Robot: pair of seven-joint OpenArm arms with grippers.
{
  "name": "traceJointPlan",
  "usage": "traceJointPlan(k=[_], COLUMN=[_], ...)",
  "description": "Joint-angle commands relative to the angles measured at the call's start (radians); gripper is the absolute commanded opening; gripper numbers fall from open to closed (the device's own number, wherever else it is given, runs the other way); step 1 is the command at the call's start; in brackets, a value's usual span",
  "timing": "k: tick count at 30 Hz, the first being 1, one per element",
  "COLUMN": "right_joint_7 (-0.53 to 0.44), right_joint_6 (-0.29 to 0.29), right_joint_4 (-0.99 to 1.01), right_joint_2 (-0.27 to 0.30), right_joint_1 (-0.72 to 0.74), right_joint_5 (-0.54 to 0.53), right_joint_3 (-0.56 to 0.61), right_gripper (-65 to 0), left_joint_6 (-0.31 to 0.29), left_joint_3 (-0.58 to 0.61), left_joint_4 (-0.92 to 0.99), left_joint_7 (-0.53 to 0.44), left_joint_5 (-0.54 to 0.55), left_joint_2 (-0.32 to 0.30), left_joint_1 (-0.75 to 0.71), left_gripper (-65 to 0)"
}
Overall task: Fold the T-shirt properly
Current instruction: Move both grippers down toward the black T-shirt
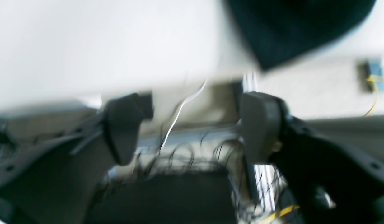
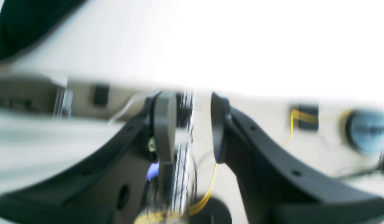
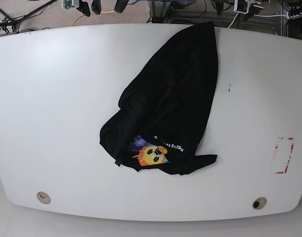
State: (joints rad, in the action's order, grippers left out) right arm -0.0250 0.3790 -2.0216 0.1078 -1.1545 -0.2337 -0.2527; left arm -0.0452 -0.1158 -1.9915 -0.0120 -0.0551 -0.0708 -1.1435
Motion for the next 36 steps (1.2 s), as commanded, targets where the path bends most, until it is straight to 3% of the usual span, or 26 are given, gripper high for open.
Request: traceJointPlan(k=[1, 9, 15, 18, 23, 28, 33, 36], right_joint_7=[-0.028, -0.023, 0.035, 0.064, 0.079, 0.113, 0.147, 0.156], right_joint_6=[0.007, 0.007, 0.007, 0.007, 0.008, 0.016, 0.105, 0.137], right_joint_4=[-0.018, -0.017, -0.017, -0.018, -0.017, -0.017, -0.017, -0.017], right_joint_2=[0.002, 0.0, -0.001, -0.001, 0.007, 0.008, 0.007, 0.007], right_joint_1=[0.006, 0.123, 0.196, 0.222, 0.256, 0.267, 0.296, 0.31], right_joint_5=[-0.008, -0.006, 0.0, 0.0, 0.001, -0.002, 0.0, 0.0], right_joint_3=[-0.021, -0.018, -0.02, -0.021, -0.021, -0.018, -0.023, -0.024], right_gripper=[-46.9, -46.0, -35.4, -35.2, -34.6, -34.4, -34.6, -34.9], left_joint_6=[0.003, 0.003, 0.001, -0.003, -0.058, -0.065, -0.061, -0.061], left_joint_3=[0.012, 0.084, 0.112, 0.115, 0.115, 0.115, 0.115, 0.115], left_joint_4=[-0.016, -0.018, -0.016, -0.016, -0.016, -0.013, -0.005, 0.002], left_joint_7=[-0.018, -0.018, -0.015, -0.006, 0.083, 0.165, 0.183, 0.261], left_joint_5=[0.002, 0.002, 0.013, 0.093, 0.265, 0.427, 0.533, 0.544], left_joint_2=[-0.002, -0.004, -0.004, -0.005, -0.071, -0.114, -0.143, -0.142], left_joint_1=[-0.02, 0.063, 0.115, 0.125, 0.144, 0.162, 0.213, 0.247], left_gripper=[-12.1, -11.0, -11.3, -11.3, -11.4, -11.4, -11.4, -11.4])
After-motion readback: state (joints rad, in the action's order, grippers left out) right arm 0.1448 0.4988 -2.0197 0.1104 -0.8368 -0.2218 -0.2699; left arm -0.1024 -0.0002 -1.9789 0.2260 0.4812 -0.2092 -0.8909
